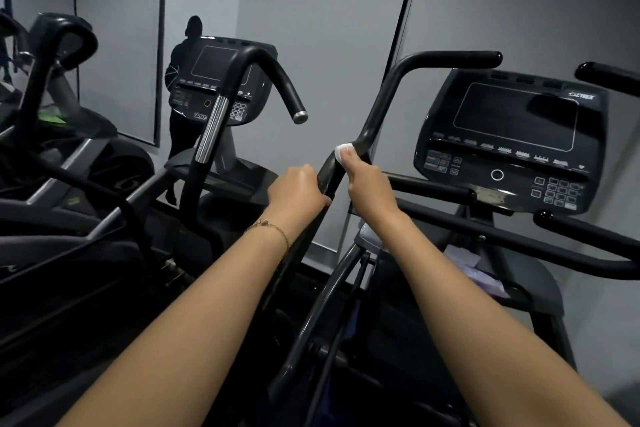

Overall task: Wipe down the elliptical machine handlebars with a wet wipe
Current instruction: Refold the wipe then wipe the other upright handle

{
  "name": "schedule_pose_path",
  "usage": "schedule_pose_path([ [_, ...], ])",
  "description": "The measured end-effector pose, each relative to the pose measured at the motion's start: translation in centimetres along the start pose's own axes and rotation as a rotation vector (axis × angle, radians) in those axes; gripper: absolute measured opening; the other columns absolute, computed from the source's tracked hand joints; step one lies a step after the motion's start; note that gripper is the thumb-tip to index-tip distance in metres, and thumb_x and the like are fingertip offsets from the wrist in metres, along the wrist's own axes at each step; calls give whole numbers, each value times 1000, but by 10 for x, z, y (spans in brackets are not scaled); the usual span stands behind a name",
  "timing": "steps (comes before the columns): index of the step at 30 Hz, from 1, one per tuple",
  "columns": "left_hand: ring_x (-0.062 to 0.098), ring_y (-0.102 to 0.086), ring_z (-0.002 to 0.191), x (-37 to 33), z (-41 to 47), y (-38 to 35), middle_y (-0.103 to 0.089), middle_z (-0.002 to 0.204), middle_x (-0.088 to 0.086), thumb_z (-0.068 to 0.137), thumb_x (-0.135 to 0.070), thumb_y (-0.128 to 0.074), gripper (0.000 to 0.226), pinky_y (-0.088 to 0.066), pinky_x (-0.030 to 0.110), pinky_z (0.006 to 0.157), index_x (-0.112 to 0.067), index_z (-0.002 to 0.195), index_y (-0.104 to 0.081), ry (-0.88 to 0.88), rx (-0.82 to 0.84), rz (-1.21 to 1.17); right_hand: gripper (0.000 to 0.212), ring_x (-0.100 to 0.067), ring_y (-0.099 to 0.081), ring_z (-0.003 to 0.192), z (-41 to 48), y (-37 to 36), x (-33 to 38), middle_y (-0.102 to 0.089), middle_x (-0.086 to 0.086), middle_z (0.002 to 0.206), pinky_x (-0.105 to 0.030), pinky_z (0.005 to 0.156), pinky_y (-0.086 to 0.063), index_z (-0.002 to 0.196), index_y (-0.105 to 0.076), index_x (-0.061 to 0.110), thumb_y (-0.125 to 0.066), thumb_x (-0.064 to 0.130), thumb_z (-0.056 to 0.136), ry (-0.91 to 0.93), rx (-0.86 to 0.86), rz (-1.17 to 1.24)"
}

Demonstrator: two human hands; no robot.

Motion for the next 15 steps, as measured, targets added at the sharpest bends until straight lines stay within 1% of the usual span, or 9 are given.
schedule_pose_path([
  [2,25,-59,80,2,-7,-1,-57,81,5,83,-26,-67,20,-42,30,65,-9,89,-59,-4,-8,11,57,-30,-58,98,-15,-2,5,-48,-7,138,-35,78,-43,141,-33,18,-29,-8,90,13,-1,-1],
  [3,25,-58,79,2,-10,-1,-57,81,5,83,-26,-67,20,-42,30,64,-9,90,-59,-8,-15,14,58,-31,-56,108,-16,0,7,-39,-5,147,-35,86,-43,142,-32,19,-29,-8,91,6,-3,12],
  [4,25,-57,78,2,-12,0,-58,83,5,84,-25,-66,19,-42,30,64,-9,90,-59,-11,-21,16,58,-32,-57,103,-14,1,9,-40,-7,146,-36,86,-44,141,-33,18,-29,-9,90,-12,-3,29],
  [6,26,-60,82,2,-16,1,-62,89,8,84,-25,-65,20,-43,30,65,-8,94,-60,-16,-26,24,58,-27,-51,75,-7,3,13,-55,-12,117,-35,70,-41,135,-38,17,-28,-12,86,-50,1,27],
  [8,28,-63,90,3,-18,0,-65,97,9,85,-26,-65,26,-48,32,71,-7,102,-60,-32,-22,41,57,-22,-41,62,-9,4,20,-49,-10,92,-31,64,-32,133,-38,16,-28,-12,85,-67,5,6],
  [9,28,-63,92,4,-20,-2,-65,100,10,86,-26,-64,28,-51,34,74,-7,106,-60,-42,-12,50,57,-23,-42,63,-14,3,23,-51,-13,96,-30,63,-31,134,-38,15,-29,-12,85,-62,8,-6],
  [11,28,-63,96,6,-22,-4,-65,104,10,87,-26,-63,31,-52,36,78,-8,112,-58,-63,3,69,58,-31,-52,74,-29,-2,27,-53,-15,126,-30,64,-32,138,-32,14,-29,-11,86,-30,27,-43],
  [13,27,-63,96,7,-25,-4,-65,104,10,88,-25,-63,30,-52,35,78,-9,113,-57,-74,3,79,61,-36,-58,92,-34,-4,27,-39,-10,146,-32,70,-37,143,-27,15,-29,-11,87,-37,45,-54],
  [15,28,-63,95,7,-27,-2,-65,103,9,88,-21,-62,25,-50,33,75,-9,110,-58,-84,-5,92,61,-33,-56,83,-26,-1,25,-48,-15,136,-33,68,-38,142,-28,15,-29,-11,87,-74,40,-52],
])
Point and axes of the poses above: each hand's wrist, its own z-axis towards the middle knuckle, its own y-axis out of the back of the hand, x = y × z, the point moved 4 cm from there along z, towards the middle knuckle
